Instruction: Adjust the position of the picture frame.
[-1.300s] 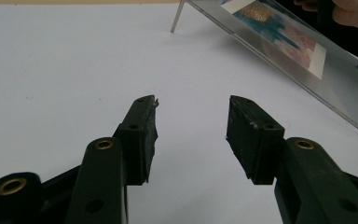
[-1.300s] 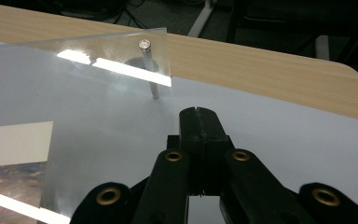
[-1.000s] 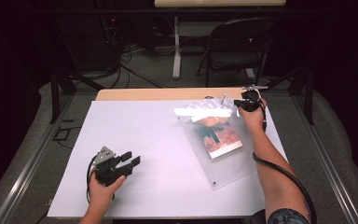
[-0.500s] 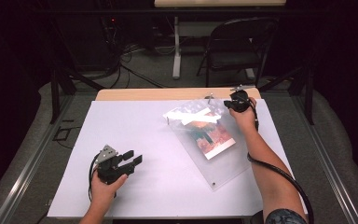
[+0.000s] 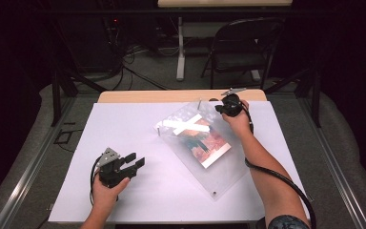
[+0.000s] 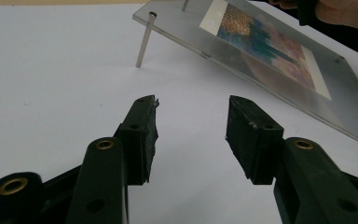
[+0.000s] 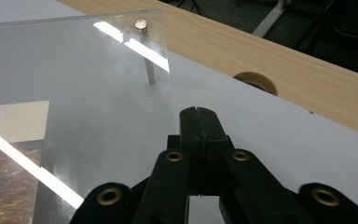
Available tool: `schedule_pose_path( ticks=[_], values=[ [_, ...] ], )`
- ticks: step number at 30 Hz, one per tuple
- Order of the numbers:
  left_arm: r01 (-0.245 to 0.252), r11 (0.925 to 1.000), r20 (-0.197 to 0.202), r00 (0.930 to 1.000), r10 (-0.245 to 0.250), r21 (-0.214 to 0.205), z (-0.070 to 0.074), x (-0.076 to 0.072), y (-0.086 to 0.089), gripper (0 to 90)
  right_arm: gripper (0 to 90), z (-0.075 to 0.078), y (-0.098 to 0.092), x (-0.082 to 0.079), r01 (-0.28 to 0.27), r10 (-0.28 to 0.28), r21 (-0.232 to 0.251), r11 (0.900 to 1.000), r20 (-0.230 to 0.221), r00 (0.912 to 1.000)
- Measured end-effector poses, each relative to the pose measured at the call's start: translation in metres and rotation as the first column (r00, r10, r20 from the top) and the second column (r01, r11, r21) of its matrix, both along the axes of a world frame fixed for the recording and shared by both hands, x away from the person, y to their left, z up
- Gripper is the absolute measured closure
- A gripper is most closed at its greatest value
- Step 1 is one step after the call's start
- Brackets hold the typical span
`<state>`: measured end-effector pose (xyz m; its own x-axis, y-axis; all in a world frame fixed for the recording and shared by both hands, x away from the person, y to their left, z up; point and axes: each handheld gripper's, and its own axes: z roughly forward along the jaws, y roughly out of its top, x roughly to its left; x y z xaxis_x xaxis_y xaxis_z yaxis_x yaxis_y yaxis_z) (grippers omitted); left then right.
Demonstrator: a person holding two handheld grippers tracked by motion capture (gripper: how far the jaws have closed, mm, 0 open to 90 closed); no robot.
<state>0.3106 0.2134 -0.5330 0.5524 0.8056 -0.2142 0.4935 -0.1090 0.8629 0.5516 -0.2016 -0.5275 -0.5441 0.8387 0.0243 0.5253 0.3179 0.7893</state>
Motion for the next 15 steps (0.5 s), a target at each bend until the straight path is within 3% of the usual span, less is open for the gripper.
schedule_pose_path(
  ticks=[13,15],
  values=[
    [-0.039,0.9990,0.025,0.9990,0.038,0.024,-0.001,0.002,0.007,51.2,90.0,0.001,0.035,-0.007,-0.074,0.074,0.017,0.9971,-0.009,0.9972],
    [-0.048,0.9972,0.024,0.9986,0.047,0.057,-0.005,0.007,0.009,51.3,90.0,0.002,0.040,-0.010,-0.086,0.086,0.019,0.9961,-0.006,0.9962]
  ],
)
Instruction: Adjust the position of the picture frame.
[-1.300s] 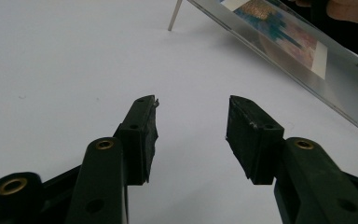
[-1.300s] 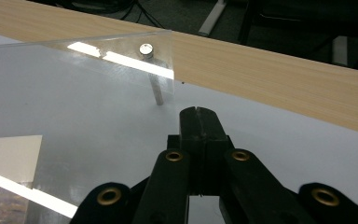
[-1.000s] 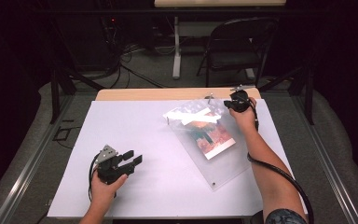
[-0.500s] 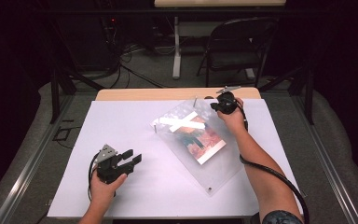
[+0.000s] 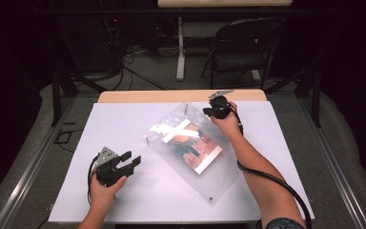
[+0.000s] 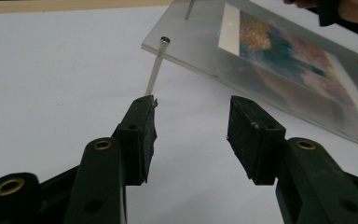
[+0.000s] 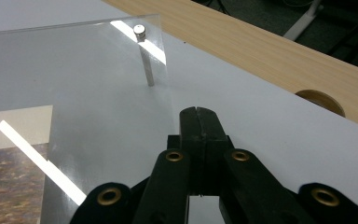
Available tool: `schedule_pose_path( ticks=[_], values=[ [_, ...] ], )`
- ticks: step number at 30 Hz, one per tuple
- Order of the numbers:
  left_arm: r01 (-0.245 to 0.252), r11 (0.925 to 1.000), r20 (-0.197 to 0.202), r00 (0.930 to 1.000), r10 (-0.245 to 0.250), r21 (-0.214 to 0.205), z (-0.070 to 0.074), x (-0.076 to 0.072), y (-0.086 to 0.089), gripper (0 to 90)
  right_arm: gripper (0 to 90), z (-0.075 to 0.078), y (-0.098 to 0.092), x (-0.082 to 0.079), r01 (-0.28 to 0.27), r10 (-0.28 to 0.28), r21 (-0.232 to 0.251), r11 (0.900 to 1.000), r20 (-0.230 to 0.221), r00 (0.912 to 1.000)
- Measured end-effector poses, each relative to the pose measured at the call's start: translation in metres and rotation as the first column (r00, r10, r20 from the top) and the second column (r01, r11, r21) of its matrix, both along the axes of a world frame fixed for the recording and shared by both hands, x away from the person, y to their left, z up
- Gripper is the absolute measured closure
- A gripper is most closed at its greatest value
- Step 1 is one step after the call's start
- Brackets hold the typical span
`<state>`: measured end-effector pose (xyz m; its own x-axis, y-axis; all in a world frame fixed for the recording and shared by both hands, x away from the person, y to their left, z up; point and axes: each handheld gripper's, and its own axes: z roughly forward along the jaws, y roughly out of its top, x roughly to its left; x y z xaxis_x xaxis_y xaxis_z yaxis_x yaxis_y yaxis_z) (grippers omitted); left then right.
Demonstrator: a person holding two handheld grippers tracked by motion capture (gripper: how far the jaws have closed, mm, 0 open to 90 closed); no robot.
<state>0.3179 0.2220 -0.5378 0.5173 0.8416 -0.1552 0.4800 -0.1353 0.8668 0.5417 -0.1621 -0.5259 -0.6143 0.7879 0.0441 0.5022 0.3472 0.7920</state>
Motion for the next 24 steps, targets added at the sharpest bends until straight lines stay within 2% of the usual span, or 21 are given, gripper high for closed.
schedule_pose_path(
  ticks=[2,4,7,10,11,12,13,18,21,24],
  values=[
    [-0.009,0.9992,-0.012,0.9999,0.009,0.040,-0.005,0.006,0.001,52.0,90.0,0.000,0.002,-0.001,-0.006,0.006,-0.001,1.0000,-0.002,1.0000],
    [-0.007,0.9992,-0.019,0.9998,0.008,0.040,-0.007,0.009,0.001,54.7,90.0,0.001,0.005,-0.002,-0.013,0.013,-0.011,0.9999,-0.005,0.9999],
    [-0.015,0.9979,-0.024,0.9996,0.016,0.064,-0.011,0.018,0.001,56.4,90.0,0.001,0.006,-0.002,-0.010,0.010,-0.010,0.9999,-0.004,0.9999],
    [-0.006,0.9951,-0.019,0.9998,0.008,0.099,-0.012,0.035,-0.002,60.7,90.0,0.002,0.005,-0.002,-0.006,0.006,0.003,1.0000,-0.004,1.0000],
    [-0.005,0.9939,-0.024,0.9997,0.008,0.110,-0.012,0.039,-0.004,61.9,84.0,0.003,0.004,-0.002,0.010,-0.010,0.002,0.9999,0.005,0.9999],
    [-0.005,0.9939,-0.024,0.9997,0.008,0.110,-0.012,0.039,-0.004,62.8,84.0,0.003,0.004,-0.002,0.010,-0.010,0.002,0.9999,0.005,0.9999],
    [0.000,0.9930,-0.029,0.9996,0.003,0.118,-0.015,0.046,-0.007,63.3,80.3,0.006,0.002,-0.003,0.032,-0.032,-0.004,0.9995,0.033,0.9990],
    [0.005,0.9934,-0.057,0.9984,0.001,0.115,-0.017,0.057,-0.011,64.8,77.8,0.015,-0.007,-0.012,0.044,-0.044,0.001,0.9990,0.063,0.9970],
    [0.019,0.9906,-0.059,0.9982,-0.011,0.136,-0.016,0.064,-0.016,68.0,77.3,0.027,-0.018,-0.026,0.049,-0.054,0.046,0.9977,0.095,0.9940],
    [0.025,0.9894,-0.067,0.9977,-0.016,0.143,-0.016,0.068,-0.018,68.9,76.8,0.031,-0.021,-0.035,0.038,-0.044,0.065,0.9972,0.106,0.9934]
  ],
)
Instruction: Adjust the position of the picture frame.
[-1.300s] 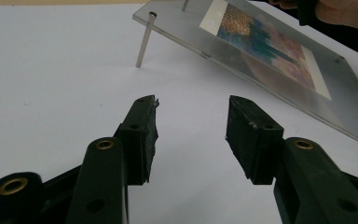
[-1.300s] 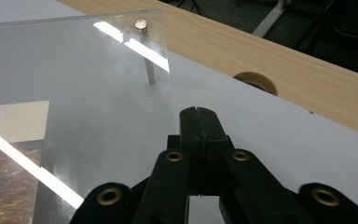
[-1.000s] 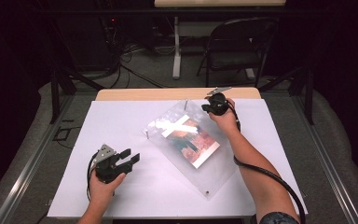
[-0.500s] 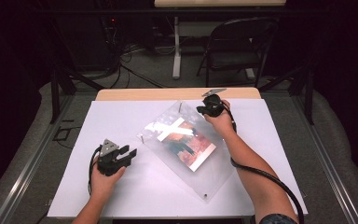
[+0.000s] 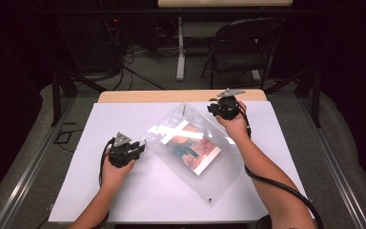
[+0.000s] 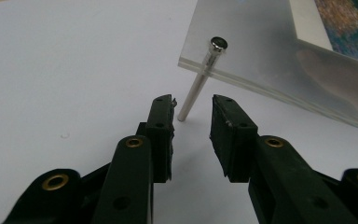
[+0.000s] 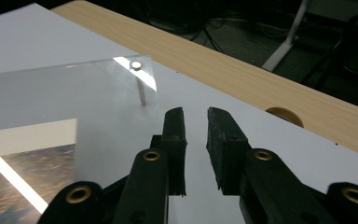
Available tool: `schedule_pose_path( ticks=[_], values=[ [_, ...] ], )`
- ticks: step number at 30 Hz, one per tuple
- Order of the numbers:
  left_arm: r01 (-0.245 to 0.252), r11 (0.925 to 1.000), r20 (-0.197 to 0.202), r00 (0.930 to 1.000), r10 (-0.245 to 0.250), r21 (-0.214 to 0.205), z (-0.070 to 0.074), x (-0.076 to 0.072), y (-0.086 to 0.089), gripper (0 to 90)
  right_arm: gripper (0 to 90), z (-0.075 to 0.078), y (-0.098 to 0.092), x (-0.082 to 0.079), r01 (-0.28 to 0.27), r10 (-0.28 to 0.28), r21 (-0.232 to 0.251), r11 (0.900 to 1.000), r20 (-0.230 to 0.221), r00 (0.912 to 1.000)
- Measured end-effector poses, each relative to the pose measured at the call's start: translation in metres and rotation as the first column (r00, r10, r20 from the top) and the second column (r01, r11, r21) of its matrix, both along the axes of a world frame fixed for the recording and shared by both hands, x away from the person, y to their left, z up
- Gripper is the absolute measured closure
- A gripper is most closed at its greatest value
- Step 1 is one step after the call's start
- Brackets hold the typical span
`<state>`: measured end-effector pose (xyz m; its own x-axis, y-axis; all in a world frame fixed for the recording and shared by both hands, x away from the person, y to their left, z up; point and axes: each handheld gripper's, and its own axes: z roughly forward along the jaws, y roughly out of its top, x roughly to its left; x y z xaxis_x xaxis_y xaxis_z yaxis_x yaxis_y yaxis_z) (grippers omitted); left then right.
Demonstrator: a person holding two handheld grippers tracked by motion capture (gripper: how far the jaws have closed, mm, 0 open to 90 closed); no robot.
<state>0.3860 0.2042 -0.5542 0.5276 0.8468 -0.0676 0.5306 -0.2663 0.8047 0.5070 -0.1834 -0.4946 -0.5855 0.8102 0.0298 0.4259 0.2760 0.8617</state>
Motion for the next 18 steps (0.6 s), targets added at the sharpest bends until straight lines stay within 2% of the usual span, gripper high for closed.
schedule_pose_path(
  ticks=[1,3,6,8,9,10,11,13,14,17,18],
  values=[
    [0.001,1.0000,-0.004,1.0000,-0.001,-0.001,-0.001,0.005,-0.003,68.9,76.5,0.002,-0.002,-0.010,-0.011,0.011,0.001,0.9999,0.020,0.9997],
    [0.004,1.0000,-0.006,1.0000,-0.004,-0.001,-0.003,0.007,-0.005,69.1,76.4,0.004,-0.005,-0.019,-0.024,0.024,0.001,0.9997,0.036,0.9991],
    [0.007,0.9997,-0.007,1.0000,-0.007,0.023,-0.006,0.011,-0.008,69.9,76.2,0.006,-0.011,-0.033,-0.038,0.037,0.024,0.9990,0.042,0.9984],
    [0.007,0.9996,-0.007,0.9999,-0.007,0.026,-0.006,0.012,-0.009,70.0,76.2,0.006,-0.014,-0.038,-0.040,0.038,0.036,0.9986,0.045,0.9982],
    [0.014,0.9995,-0.004,0.9999,-0.014,0.028,-0.007,0.015,-0.008,70.5,76.2,0.006,-0.019,-0.048,-0.051,0.048,0.058,0.9970,0.054,0.9974],
    [0.014,0.9995,-0.004,0.9999,-0.014,0.028,-0.007,0.015,-0.008,70.7,76.2,0.006,-0.019,-0.048,-0.051,0.048,0.058,0.9970,0.054,0.9974],
    [0.016,0.9995,-0.003,0.9999,-0.016,0.026,-0.006,0.016,-0.009,71.3,76.3,0.006,-0.023,-0.057,-0.058,0.054,0.071,0.9958,0.057,0.9969],
    [0.019,0.9993,-0.001,0.9998,-0.019,0.032,-0.006,0.018,-0.009,71.4,76.3,0.005,-0.025,-0.062,-0.060,0.055,0.079,0.9950,0.063,0.9965],
    [0.029,0.9991,0.006,0.9996,-0.029,0.031,-0.006,0.020,-0.010,72.1,76.2,0.004,-0.029,-0.071,-0.064,0.057,0.097,0.9933,0.065,0.9963],
    [0.039,0.9983,0.008,0.9992,-0.039,0.044,-0.007,0.021,-0.012,74.1,75.8,0.003,-0.033,-0.079,-0.068,0.062,0.098,0.9929,0.063,0.9961],
    [0.041,0.9980,0.005,0.9991,-0.041,0.048,-0.007,0.021,-0.013,74.4,75.4,0.002,-0.037,-0.086,-0.062,0.055,0.111,0.9919,0.065,0.9964]
  ],
)
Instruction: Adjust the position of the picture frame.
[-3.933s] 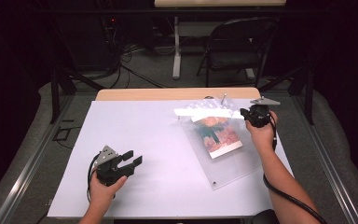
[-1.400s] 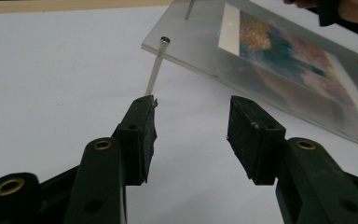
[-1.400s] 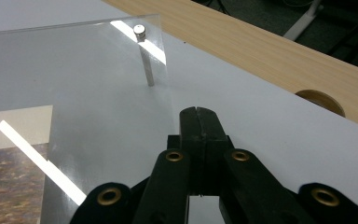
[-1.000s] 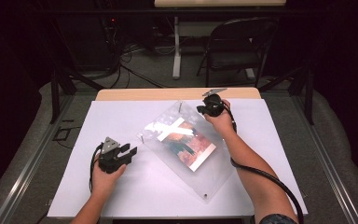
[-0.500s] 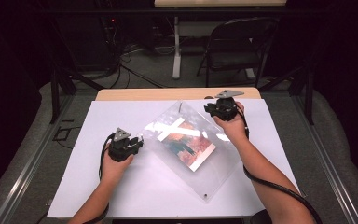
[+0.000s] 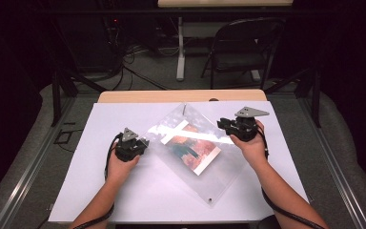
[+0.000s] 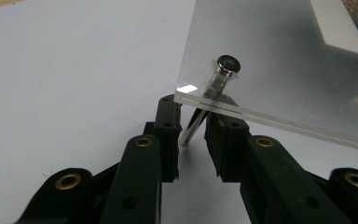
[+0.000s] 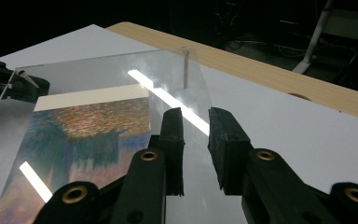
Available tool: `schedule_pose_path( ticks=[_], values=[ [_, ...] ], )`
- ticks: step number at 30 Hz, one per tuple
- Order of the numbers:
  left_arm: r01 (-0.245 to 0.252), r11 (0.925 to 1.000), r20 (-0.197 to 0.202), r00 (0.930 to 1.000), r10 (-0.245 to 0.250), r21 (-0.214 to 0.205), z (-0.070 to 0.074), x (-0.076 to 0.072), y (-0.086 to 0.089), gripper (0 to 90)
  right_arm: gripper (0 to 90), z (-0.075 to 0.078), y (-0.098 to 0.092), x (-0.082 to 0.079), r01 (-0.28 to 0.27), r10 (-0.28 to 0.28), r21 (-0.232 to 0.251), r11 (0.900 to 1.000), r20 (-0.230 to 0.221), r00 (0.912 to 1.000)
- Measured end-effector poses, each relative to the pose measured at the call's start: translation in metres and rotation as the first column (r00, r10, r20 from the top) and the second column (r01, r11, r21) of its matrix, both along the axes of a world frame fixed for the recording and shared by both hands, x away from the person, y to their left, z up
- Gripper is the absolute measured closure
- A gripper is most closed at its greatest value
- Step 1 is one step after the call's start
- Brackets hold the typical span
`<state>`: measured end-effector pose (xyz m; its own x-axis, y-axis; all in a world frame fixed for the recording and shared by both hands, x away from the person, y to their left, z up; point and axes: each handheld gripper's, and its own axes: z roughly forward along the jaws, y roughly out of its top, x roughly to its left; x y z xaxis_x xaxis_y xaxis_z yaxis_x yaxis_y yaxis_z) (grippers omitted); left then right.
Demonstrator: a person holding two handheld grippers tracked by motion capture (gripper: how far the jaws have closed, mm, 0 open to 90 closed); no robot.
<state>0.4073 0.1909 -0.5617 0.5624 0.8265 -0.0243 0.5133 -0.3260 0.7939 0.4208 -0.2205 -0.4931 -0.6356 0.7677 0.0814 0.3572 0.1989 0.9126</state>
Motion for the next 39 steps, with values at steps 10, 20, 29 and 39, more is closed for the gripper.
schedule_pose_path(
  ticks=[10,20,29,39],
  values=[
    [0.010,0.9999,-0.028,0.9996,-0.011,-0.006,-0.004,0.008,-0.002,77.1,73.9,-0.012,-0.007,-0.041,-0.028,0.030,0.059,0.9979,-0.036,0.9989],
    [0.019,0.9997,-0.025,0.9995,-0.019,0.012,-0.003,0.008,-0.004,81.5,72.8,-0.023,0.023,-0.093,-0.147,0.154,0.065,0.9869,-0.112,0.9817],
    [0.022,0.9997,-0.020,0.9995,-0.022,0.000,0.006,0.005,-0.003,81.6,76.6,-0.028,0.049,-0.122,-0.243,0.252,0.066,0.9677,-0.198,0.9474],
    [0.032,0.9991,0.014,0.9994,-0.031,-0.029,0.023,-0.007,-0.003,81.6,83.2,-0.039,0.079,-0.144,-0.358,0.363,0.074,0.9308,-0.314,0.8774]
  ],
)
